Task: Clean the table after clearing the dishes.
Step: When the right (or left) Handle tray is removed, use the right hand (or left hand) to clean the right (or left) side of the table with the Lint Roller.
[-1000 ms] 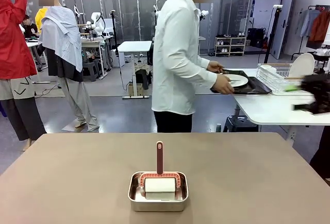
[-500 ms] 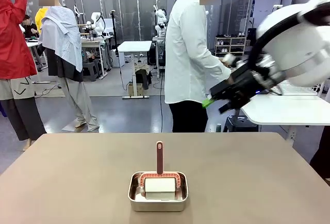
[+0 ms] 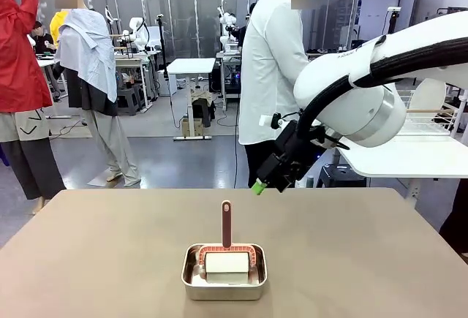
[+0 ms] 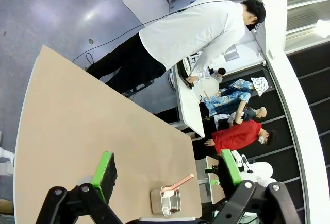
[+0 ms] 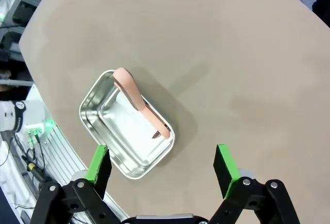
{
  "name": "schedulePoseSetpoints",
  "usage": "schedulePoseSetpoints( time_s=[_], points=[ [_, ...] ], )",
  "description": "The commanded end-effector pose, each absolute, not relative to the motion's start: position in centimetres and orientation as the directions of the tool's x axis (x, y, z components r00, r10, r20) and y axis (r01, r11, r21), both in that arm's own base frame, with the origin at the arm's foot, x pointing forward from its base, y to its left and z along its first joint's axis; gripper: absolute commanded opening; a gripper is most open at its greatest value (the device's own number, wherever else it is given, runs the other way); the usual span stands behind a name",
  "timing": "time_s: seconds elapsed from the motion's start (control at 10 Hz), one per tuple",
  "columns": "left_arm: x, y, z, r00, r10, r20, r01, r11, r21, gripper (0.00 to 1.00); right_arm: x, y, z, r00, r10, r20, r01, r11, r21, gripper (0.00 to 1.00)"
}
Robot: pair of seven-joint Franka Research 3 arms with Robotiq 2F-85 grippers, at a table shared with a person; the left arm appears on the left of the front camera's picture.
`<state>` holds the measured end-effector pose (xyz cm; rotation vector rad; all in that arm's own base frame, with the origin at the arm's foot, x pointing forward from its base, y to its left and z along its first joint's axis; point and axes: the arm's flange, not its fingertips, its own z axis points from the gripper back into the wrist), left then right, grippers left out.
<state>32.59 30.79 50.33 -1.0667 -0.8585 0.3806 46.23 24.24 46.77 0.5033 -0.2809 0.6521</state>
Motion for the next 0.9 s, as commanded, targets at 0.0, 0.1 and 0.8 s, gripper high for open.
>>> schedulePoseSetpoints(
  time_s=[0.0, 0.1, 0.8],
  points=[
    [32.5, 31.1, 50.8, 0.632, 0.646, 0.429, 0.132, 0.456, -0.880, 1.00, 46.8, 22.7, 47.4, 0.791, 0.450, 0.414, -0.601, 0.700, 0.386, 1.00],
    [32.5, 31.1, 50.8, 0.632, 0.646, 0.429, 0.132, 0.456, -0.880, 1.00, 46.8, 22.7, 47.4, 0.791, 0.450, 0.414, -0.601, 0.700, 0.386, 1.00],
    [32.5, 31.1, 50.8, 0.632, 0.646, 0.429, 0.132, 0.456, -0.880, 1.00, 48.5, 25.4, 47.9, 0.647, 0.679, 0.346, -0.761, 0.596, 0.254, 1.00]
  ],
)
